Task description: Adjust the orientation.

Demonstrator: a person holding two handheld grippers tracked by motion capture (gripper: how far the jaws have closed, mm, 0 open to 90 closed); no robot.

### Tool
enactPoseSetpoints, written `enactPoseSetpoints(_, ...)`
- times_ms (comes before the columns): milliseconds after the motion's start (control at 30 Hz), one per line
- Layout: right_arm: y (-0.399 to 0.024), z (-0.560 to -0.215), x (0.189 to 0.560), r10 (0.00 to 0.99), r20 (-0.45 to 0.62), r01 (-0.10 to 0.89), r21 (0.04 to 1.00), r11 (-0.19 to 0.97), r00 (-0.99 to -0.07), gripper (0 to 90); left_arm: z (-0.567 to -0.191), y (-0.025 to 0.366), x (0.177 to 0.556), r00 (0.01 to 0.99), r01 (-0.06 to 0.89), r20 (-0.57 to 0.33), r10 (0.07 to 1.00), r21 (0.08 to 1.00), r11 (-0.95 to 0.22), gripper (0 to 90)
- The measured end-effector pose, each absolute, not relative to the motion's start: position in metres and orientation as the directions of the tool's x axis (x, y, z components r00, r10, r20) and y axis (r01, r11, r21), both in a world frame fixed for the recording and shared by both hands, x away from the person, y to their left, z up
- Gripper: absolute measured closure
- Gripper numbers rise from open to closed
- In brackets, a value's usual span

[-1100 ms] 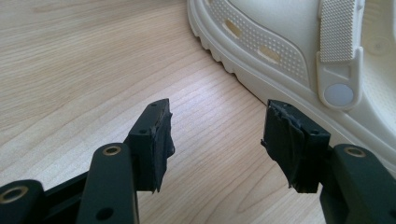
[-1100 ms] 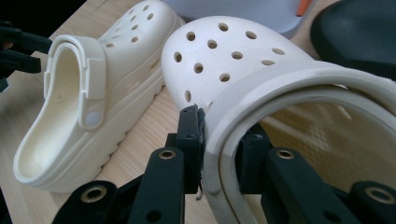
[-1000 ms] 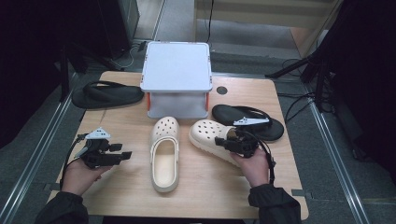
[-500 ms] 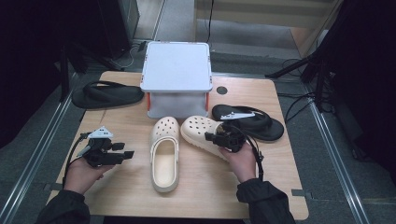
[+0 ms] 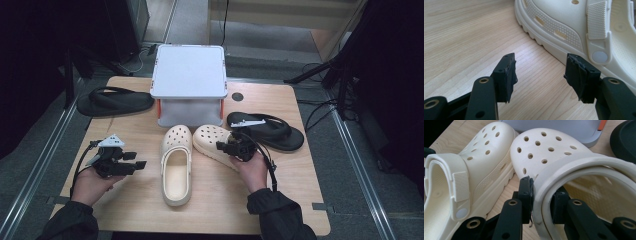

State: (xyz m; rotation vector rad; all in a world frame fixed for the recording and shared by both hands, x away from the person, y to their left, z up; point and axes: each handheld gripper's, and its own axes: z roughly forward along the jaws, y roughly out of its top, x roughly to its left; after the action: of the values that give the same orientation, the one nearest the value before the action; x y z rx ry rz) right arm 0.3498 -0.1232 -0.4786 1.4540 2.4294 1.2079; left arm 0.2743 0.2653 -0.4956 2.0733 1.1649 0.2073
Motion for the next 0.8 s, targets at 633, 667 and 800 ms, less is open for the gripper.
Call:
enactPoseSetpoints(633,-0.143,-0.462,0.329,0.742,0.286,0.653,0.712,0.259,-0.606,58.5,-0.491,0.259,0.281,0.58,0.686,-0.224,0.784,0.653,-0.321,47.9)
enactPoseSetpoints(667,-0.147,-0.46,0.326,0.73,0.289,0.641,0.723,0.258,-0.619,58.8,-0.49,0.259,0.281,0.578,0.69,-0.228,0.783,0.648,-0.321,49.4)
enactPoseSetpoints(800,-0.158,-0.456,0.319,0.72,0.273,0.624,0.731,0.277,-0.638,67.2,-0.487,0.257,0.282,0.587,0.686,-0.238,0.774,0.654,-0.319,56.2)
